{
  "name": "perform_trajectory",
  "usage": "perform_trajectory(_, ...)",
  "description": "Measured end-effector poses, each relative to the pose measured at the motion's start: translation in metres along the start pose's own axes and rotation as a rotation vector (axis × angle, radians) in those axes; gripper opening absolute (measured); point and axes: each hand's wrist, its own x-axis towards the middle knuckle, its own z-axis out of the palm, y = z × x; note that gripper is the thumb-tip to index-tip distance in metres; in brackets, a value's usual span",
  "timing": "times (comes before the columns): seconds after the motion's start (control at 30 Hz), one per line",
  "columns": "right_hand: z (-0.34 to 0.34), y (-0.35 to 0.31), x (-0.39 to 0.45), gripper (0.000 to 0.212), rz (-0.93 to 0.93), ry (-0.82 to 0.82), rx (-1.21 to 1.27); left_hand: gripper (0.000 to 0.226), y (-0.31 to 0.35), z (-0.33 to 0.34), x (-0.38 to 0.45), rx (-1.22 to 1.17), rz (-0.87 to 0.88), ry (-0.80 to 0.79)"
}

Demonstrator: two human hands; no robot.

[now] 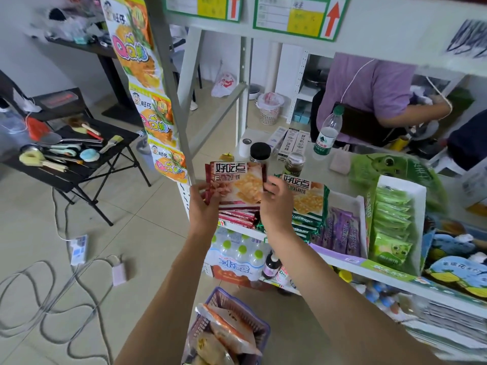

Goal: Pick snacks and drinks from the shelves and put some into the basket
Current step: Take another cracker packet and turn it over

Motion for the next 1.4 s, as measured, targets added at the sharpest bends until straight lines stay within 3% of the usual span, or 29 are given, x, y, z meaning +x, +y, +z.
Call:
perform_trajectory(0.2,-0.041,-0.006,-0.006,0.028,-0.097,-0.078,0.176,0.041,0.018,-0.001,-0.041,-0.246,0.014,-0.016)
perform_trajectory(0.37,-0.069,-0.006,-0.015,0.032,0.008,-0.182,0.314,0.034,0.032,0.002,-0.069,-0.242,0.061,-0.067)
perform_trajectory(0.5,-0.086,0.002,-0.024,0.005,0.030,-0.240,0.330,0.031,0.037,0.005,-0.093,-0.249,0.082,-0.097)
perform_trajectory(0.67,-0.107,0.012,-0.032,0.031,0.018,-0.223,0.359,0.023,0.033,0.003,-0.107,-0.302,0.067,-0.098)
perform_trajectory(0.8,-0.116,0.014,-0.035,0.027,0.016,-0.243,0.367,0.026,0.036,0.003,-0.109,-0.304,0.071,-0.097)
perform_trajectory(0.9,-0.120,0.010,-0.035,0.038,0.003,-0.249,0.389,0.026,0.038,0.007,-0.108,-0.337,0.072,-0.082)
perform_trajectory(1.03,-0.129,0.006,-0.034,0.055,0.017,-0.225,0.420,0.044,0.043,0.010,-0.110,-0.392,0.082,-0.098)
perform_trajectory(1.1,-0.136,0.005,-0.031,0.053,-0.024,-0.249,0.401,0.049,0.043,0.010,-0.108,-0.380,0.094,-0.089)
perform_trajectory(1.23,-0.143,0.001,-0.027,0.027,-0.055,-0.293,0.459,0.039,0.042,0.011,-0.104,-0.342,0.099,-0.118)
perform_trajectory(1.4,-0.148,0.000,-0.024,0.033,-0.078,-0.363,0.510,0.040,0.052,0.010,-0.098,-0.367,0.028,-0.146)
